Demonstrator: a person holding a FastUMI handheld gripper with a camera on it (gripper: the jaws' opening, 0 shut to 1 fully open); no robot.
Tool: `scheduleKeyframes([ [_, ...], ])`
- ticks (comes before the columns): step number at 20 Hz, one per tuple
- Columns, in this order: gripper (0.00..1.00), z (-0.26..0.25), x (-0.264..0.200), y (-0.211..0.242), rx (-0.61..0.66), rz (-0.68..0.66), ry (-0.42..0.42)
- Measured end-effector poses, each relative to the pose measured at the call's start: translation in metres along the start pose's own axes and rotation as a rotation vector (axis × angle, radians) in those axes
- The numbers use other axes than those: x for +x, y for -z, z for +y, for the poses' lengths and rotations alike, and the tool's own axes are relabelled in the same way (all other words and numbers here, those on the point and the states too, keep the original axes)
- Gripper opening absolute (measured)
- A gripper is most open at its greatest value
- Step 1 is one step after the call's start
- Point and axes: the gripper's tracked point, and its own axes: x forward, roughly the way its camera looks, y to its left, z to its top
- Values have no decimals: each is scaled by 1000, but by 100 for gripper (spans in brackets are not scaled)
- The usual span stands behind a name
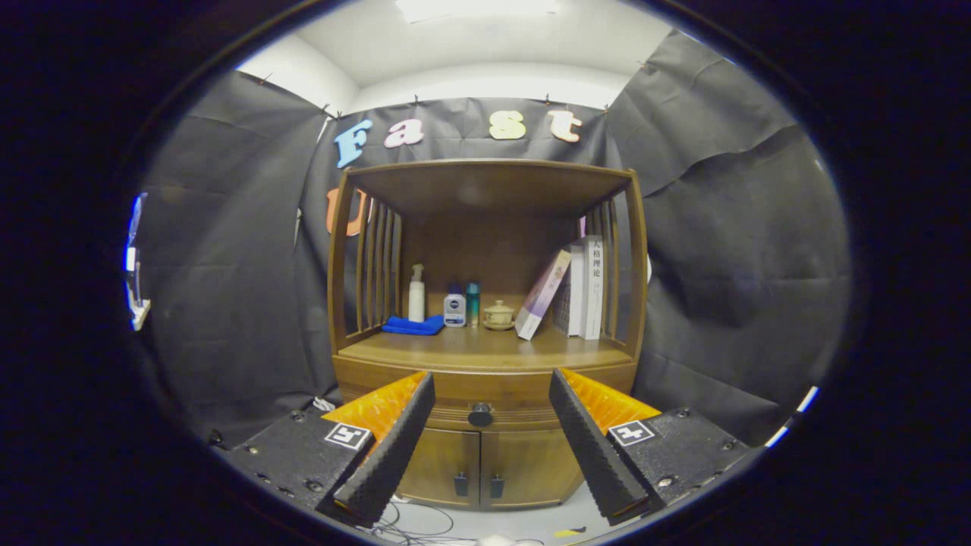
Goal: Pull open the drawer, take out the items inside it, and place them on the countertop above the cabinet.
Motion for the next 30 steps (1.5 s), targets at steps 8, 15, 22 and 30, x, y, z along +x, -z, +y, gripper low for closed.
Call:
scheduleKeyframes([
  [8, 99, 4, 79, 64, -6, 82, -12],
  [15, 99, 3, 166, 126, 23, 161, -3],
  [22, 82, 11, 208, 159, 5, 202, -10],
  [30, 48, 2, 211, 161, 43, 183, 41],
])
